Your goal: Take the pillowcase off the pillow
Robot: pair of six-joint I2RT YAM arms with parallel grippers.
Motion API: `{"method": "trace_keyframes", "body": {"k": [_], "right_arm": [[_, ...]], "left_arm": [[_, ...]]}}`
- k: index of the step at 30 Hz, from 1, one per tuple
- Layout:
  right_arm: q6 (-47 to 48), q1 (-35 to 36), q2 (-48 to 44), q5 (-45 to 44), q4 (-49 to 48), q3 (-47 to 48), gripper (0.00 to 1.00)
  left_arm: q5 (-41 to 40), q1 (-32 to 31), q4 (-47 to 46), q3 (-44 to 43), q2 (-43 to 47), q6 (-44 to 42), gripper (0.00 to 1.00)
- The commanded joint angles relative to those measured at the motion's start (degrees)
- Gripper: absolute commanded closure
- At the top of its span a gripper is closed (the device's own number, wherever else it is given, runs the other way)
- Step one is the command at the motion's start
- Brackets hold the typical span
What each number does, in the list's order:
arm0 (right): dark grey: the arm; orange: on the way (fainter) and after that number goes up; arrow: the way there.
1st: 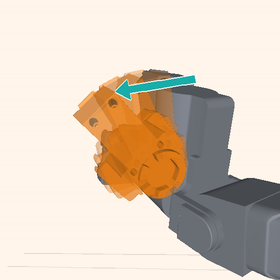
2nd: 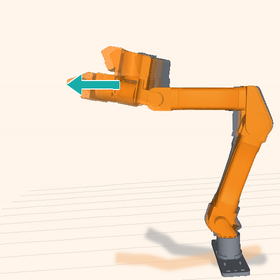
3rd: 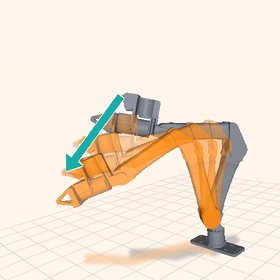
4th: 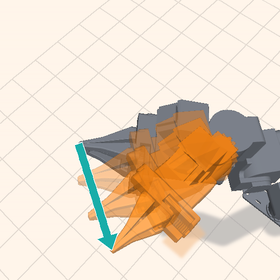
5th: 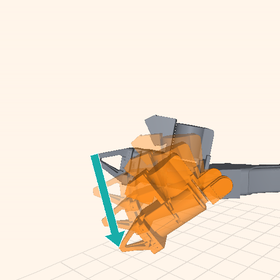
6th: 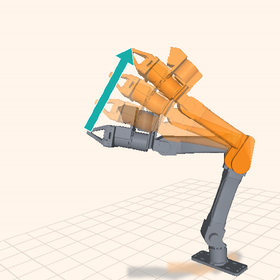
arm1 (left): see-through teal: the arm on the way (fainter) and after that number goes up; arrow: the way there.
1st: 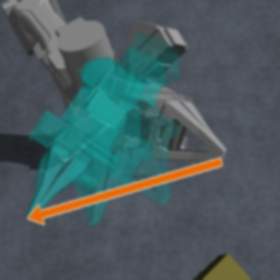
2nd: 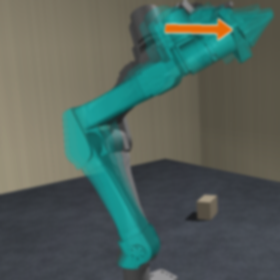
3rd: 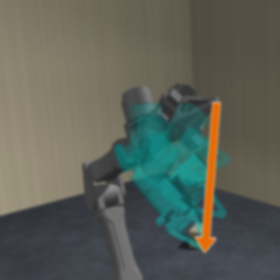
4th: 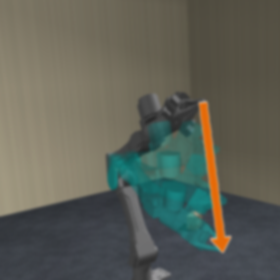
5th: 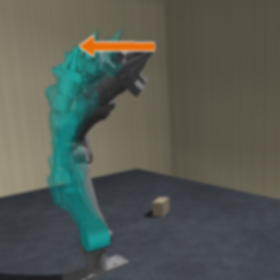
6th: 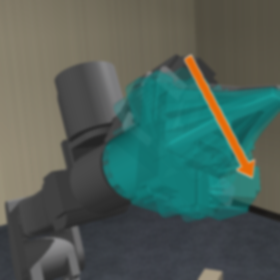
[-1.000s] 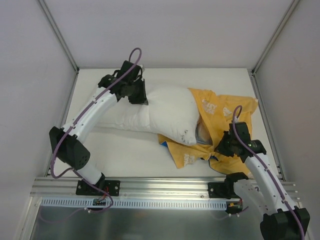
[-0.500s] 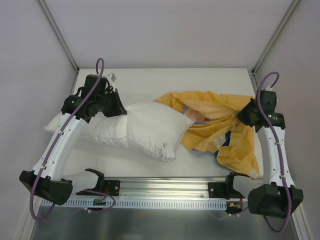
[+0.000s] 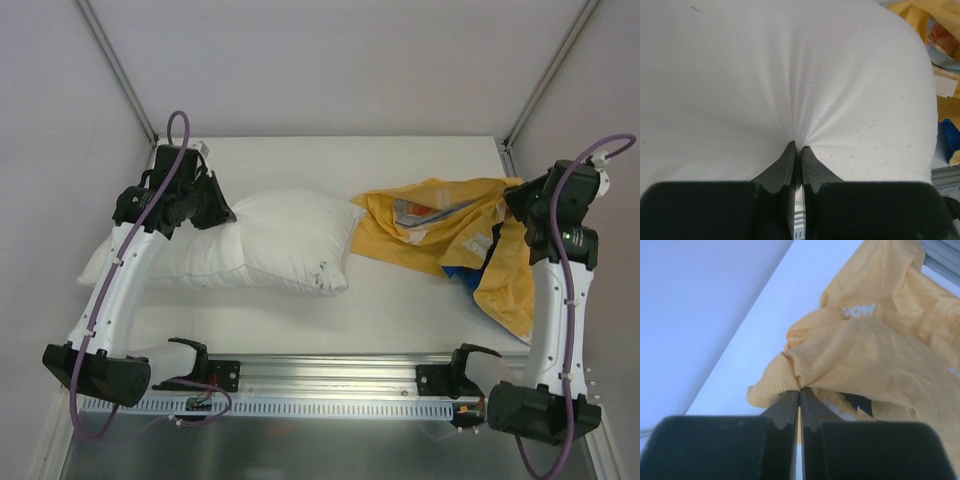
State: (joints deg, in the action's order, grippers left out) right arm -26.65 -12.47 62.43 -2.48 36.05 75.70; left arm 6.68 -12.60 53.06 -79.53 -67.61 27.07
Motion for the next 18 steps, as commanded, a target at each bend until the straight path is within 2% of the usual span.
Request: {"method": "trace_keyframes", "body": {"k": [1, 7, 9, 10, 11, 12, 14, 15, 16, 17, 18], "right_arm": [[-6.22, -0.36, -7.14, -7.18, -7.39, -5.03, 0.99], [-3.06, -0.28, -3.91, -2.98, -6.17, -8.9, 0.99], [-0.69, -0.27, -1.11, 0.17, -5.13, -9.61, 0.96], [0.36, -0.27, 0.22, 1.33, -4.33, -9.35, 0.88], [1.68, -0.27, 1.54, 3.17, -3.45, -8.82, 0.65], [4.39, -0.27, 4.33, 6.4, -1.1, -8.12, 0.53], [7.04, -0.19, 6.64, 8.45, 1.38, -5.66, 0.28], [9.49, -0.19, 7.52, 8.98, 4.17, -4.7, 0.23], [10.56, -0.19, 8.4, 8.81, 5.68, -2.77, 0.19], [11.27, -0.19, 8.32, 8.72, 6.56, -2.14, 0.15], [12.06, -0.19, 7.97, 8.29, 7.97, -1.53, 0.13]], "left_arm": [[-4.47, 1.87, -4.28, -6.6, -1.63, 3.16, 1.0], [-11.06, 2.32, -4.28, -15.74, -9.37, 6.67, 1.0], [-12.48, 2.32, -4.37, -17.94, -12.78, 7.99, 1.0], [-12.04, 2.32, -4.19, -18.55, -13.85, 8.52, 1.0], [-10.82, 2.32, -4.1, -19.08, -14.9, 8.87, 1.0], [-10.11, 2.32, -4.28, -19.09, -16.48, 9.05, 0.98], [-8.71, 2.32, -4.19, -18.3, -17.55, 9.32, 0.72], [-7.22, 2.32, -4.28, -17.95, -18.07, 9.23, 0.58], [-6.77, 2.23, -4.28, -17.42, -18.08, 9.05, 0.23], [-5.46, 2.23, -4.28, -16.81, -18.17, 8.79, 0.13], [-3.18, 2.23, -4.28, -16.63, -18.08, 8.35, 0.08]]}}
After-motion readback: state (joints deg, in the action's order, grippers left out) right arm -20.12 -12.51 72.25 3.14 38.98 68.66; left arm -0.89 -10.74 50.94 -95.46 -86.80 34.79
